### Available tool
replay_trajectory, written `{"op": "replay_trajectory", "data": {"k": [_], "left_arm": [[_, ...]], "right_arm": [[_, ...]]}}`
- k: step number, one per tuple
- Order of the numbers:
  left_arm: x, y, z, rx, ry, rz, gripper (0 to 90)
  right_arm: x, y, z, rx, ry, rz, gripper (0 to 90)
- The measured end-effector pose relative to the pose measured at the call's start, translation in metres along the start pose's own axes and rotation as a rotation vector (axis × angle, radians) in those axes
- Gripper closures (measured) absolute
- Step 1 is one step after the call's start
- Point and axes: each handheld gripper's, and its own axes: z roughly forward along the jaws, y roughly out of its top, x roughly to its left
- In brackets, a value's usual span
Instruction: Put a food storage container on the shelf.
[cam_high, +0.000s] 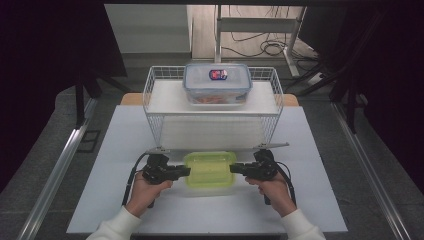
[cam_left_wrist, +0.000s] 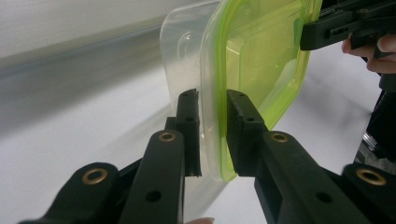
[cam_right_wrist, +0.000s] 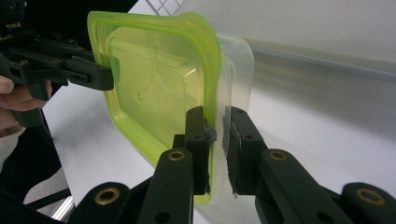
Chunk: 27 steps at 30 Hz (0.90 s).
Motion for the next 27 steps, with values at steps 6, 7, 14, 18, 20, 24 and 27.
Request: {"op": "replay_trajectory", "data": {"k": [6,7,14,18,20,24,27], "left_arm": [[-0.002,0.002,-0.003,-0.009,-0.004,0.003,76.8],[-0.003,0.002,-0.004,-0.010,-0.005,0.005,76.8],[-0.006,0.005,-0.008,-0.025,-0.007,0.017,76.8],[-0.008,0.007,-0.011,-0.036,-0.013,0.028,76.8],[-0.009,0.010,-0.014,-0.045,-0.016,0.032,76.7],[-0.011,0.015,-0.019,-0.055,-0.018,0.045,76.8],[-0.013,0.019,-0.022,-0.063,-0.018,0.054,76.7]], "right_arm": [[0.005,0.003,-0.004,-0.016,-0.008,-0.029,79.1],[0.005,0.003,-0.005,-0.020,-0.008,-0.032,79.2],[0.009,0.006,-0.010,-0.035,-0.004,-0.043,79.1],[0.011,0.008,-0.014,-0.048,0.000,-0.052,79.1],[0.012,0.009,-0.016,-0.058,0.004,-0.058,79.1],[0.013,0.012,-0.019,-0.070,0.006,-0.068,79.2],[0.015,0.015,-0.022,-0.078,0.005,-0.075,79.1]]}}
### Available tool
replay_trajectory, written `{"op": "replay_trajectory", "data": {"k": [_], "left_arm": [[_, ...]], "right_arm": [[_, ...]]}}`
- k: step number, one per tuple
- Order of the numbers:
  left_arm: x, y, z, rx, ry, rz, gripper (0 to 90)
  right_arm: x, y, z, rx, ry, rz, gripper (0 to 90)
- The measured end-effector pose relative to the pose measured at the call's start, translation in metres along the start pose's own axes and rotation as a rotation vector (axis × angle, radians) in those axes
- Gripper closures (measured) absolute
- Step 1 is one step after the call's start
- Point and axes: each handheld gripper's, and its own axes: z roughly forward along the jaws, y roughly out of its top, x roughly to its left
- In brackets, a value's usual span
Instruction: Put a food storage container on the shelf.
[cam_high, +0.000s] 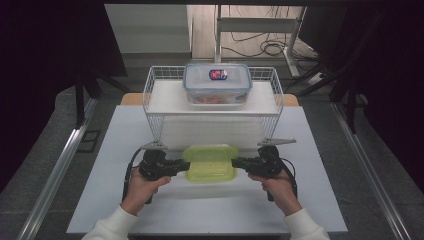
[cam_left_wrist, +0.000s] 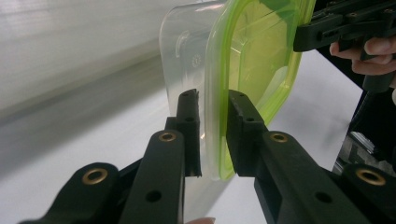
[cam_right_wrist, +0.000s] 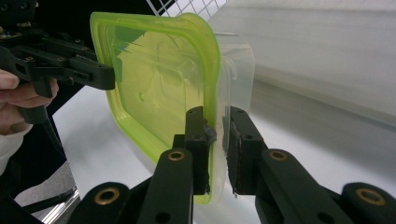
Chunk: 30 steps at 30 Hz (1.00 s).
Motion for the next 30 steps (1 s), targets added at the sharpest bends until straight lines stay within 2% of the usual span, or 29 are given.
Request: {"op": "replay_trajectory", "data": {"k": [11,23,30], "left_arm": [[-0.008,0.027,-0.018,-0.036,0.007,0.027,76.9],[-0.022,0.062,-0.038,-0.083,0.026,0.087,77.1],[-0.024,0.086,-0.048,-0.100,0.025,0.089,77.5]], "right_arm": [[0.014,0.028,-0.016,-0.045,-0.013,-0.062,79.0],[0.030,0.063,-0.039,-0.085,-0.039,-0.126,79.0],[0.036,0.085,-0.048,-0.096,-0.047,-0.147,79.1]]}}
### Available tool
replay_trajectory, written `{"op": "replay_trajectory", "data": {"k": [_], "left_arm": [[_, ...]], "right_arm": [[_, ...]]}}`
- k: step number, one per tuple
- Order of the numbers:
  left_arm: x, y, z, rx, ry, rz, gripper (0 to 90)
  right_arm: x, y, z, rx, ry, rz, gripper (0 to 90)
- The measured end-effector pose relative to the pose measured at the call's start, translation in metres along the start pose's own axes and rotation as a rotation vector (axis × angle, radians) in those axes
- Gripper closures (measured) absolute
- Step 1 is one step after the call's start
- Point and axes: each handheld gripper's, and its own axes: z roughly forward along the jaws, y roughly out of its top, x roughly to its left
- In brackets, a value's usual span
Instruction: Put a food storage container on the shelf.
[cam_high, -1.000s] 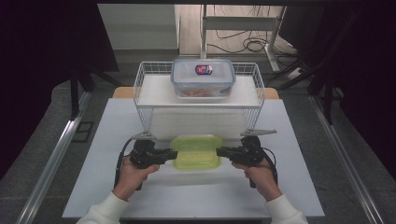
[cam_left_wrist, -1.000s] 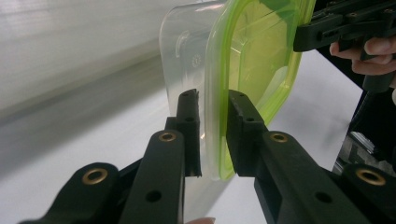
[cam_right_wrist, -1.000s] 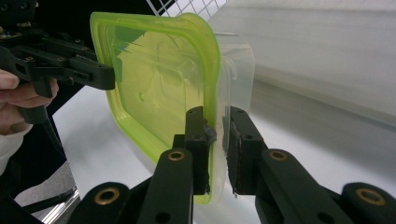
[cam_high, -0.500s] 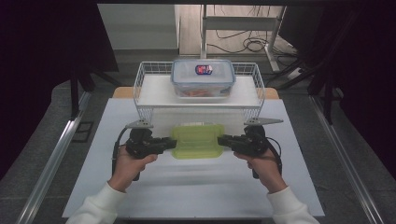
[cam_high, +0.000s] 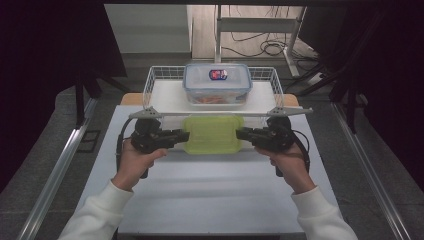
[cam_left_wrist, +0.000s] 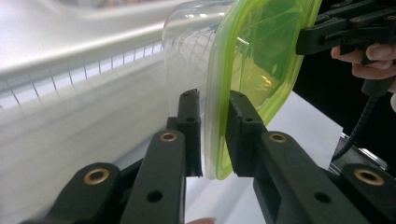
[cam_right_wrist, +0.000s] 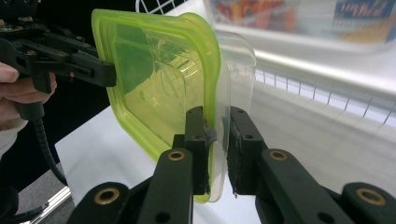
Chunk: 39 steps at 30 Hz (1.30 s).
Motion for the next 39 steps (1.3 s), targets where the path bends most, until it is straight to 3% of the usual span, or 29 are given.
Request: {"op": "replay_trajectory", "data": {"k": [17,29,39], "left_arm": [[-0.002,0.058,-0.015,-0.015,0.030,0.051,77.5],[0.007,0.096,-0.017,-0.036,0.027,0.053,77.6],[0.019,0.128,-0.011,-0.029,0.026,0.047,77.6]], "right_arm": [[-0.007,0.050,-0.009,-0.025,0.003,-0.002,79.1],[-0.013,0.093,-0.015,-0.033,-0.018,-0.023,79.1],[-0.029,0.124,-0.014,-0.027,-0.017,-0.003,79.1]]}}
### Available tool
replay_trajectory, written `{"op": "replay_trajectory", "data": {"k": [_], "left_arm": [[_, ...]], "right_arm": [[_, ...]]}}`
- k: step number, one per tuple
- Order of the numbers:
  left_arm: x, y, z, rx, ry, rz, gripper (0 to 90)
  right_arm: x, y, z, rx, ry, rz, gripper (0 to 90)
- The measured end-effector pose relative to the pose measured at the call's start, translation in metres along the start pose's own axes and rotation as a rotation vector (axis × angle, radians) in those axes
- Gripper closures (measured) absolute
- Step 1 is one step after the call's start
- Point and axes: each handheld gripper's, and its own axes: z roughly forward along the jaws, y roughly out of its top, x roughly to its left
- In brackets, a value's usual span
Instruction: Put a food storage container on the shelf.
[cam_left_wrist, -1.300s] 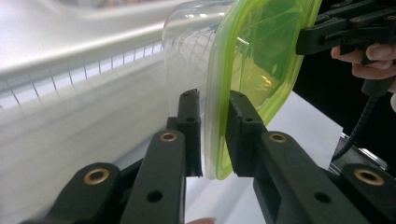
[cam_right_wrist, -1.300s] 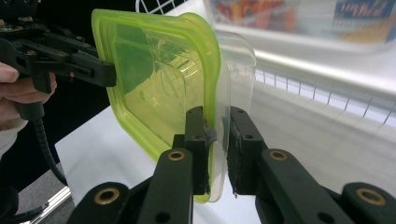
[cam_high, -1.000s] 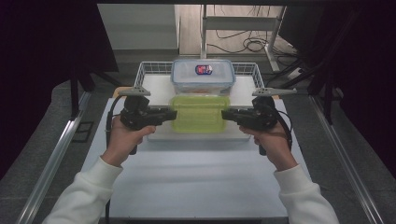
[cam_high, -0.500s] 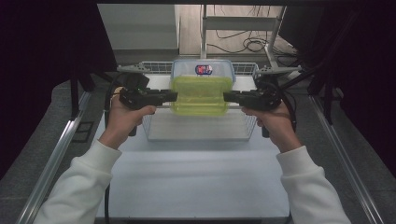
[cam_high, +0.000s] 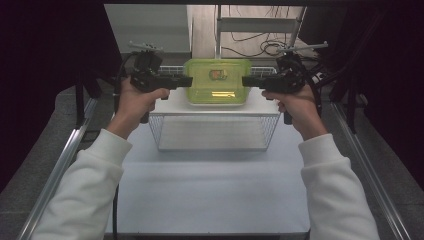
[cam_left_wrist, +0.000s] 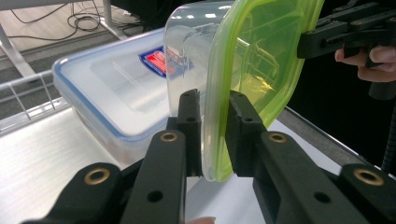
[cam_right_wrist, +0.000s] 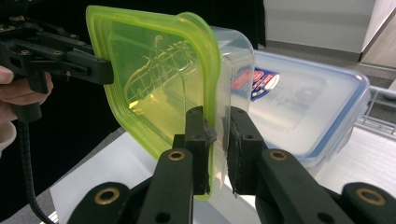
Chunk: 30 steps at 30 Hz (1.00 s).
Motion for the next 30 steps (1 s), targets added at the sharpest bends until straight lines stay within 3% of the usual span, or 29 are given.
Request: {"op": "replay_trajectory", "data": {"k": [10,25,30], "left_arm": [[0.017,0.019,0.012,0.013,-0.006,-0.020,77.8],[0.033,0.022,0.028,0.031,-0.009,-0.072,77.8],[0.038,0.021,0.031,0.032,-0.028,-0.089,77.3]], "right_arm": [[-0.018,0.019,0.008,0.009,-0.001,0.034,79.1],[-0.037,0.025,0.023,0.040,-0.009,0.103,78.9],[-0.040,0.026,0.026,0.050,-0.007,0.118,78.6]]}}
